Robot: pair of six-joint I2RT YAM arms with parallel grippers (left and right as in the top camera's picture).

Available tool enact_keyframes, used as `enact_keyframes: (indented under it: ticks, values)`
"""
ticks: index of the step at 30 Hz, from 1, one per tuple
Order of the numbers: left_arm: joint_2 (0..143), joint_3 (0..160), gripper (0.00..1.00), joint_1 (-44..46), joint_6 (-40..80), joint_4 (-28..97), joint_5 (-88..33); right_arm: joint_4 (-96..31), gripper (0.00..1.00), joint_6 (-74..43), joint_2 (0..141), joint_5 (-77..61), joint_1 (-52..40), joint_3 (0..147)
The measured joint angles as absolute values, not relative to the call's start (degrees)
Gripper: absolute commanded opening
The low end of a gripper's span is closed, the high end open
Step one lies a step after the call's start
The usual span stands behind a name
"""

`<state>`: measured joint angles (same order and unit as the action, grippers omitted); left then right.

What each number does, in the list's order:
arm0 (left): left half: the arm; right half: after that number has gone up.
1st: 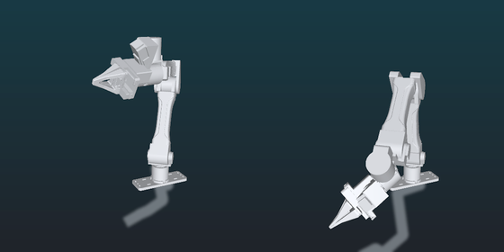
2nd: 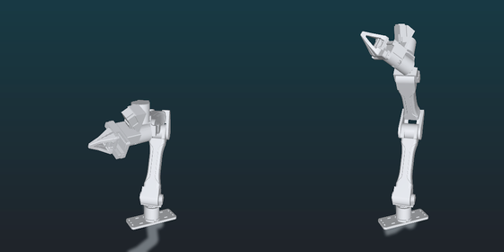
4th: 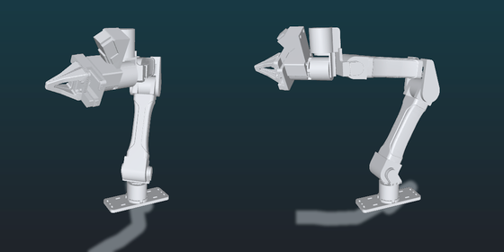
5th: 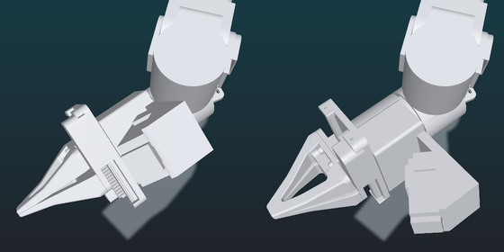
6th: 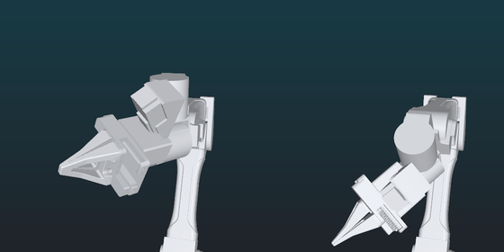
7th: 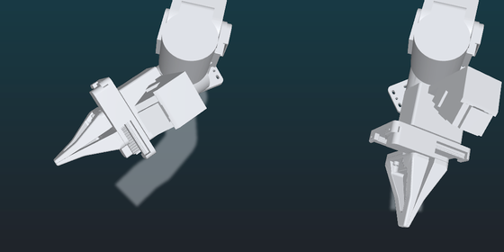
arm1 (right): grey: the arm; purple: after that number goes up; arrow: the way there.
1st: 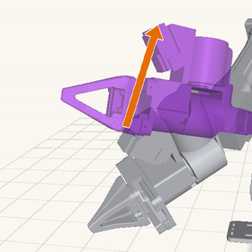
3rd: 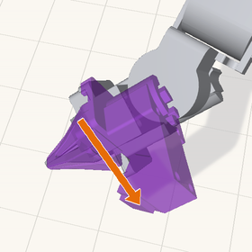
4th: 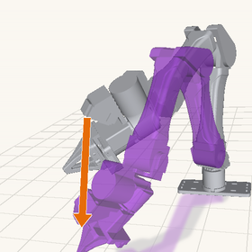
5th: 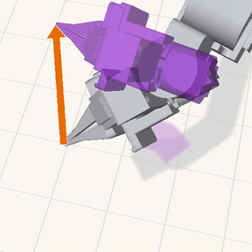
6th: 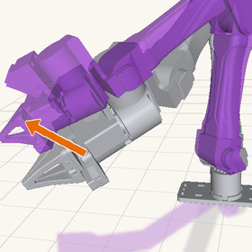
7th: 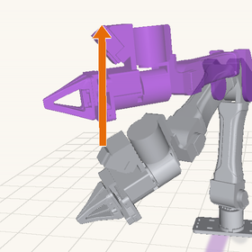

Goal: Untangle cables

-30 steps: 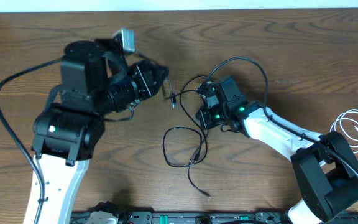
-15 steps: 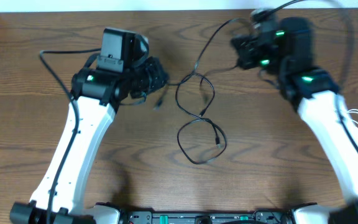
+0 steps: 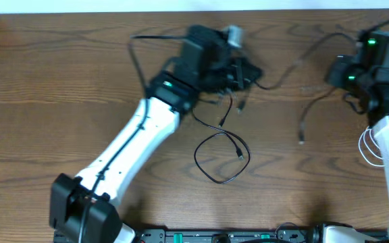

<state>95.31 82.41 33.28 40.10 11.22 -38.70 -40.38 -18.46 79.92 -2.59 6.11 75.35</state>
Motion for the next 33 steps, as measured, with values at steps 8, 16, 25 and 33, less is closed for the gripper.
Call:
enact_keyframes:
  ticks: [8,16,25,33]
  values:
    - [98.2,82.4,0.84,41.7,37.7,14.4,-35.4,-45.8,0.53,-21.7,80.0,0.2,18.9,75.3]
    - [98.2,82.4,0.84,35.8,29.3,33.8,-23.9,-49.1,0.73,-20.4,80.0,-5.0,19.6,75.3]
    - [98.2,82.4,0.84,20.3,23.9,50.9,-20.7,-51.3,0.73,-19.9,80.0,-8.4,17.2,71.2]
    - [98.2,82.4,0.84,5.1,23.2,59.2,-20.3,-43.1,0.72,-20.8,80.0,-13.3,10.0,60.1]
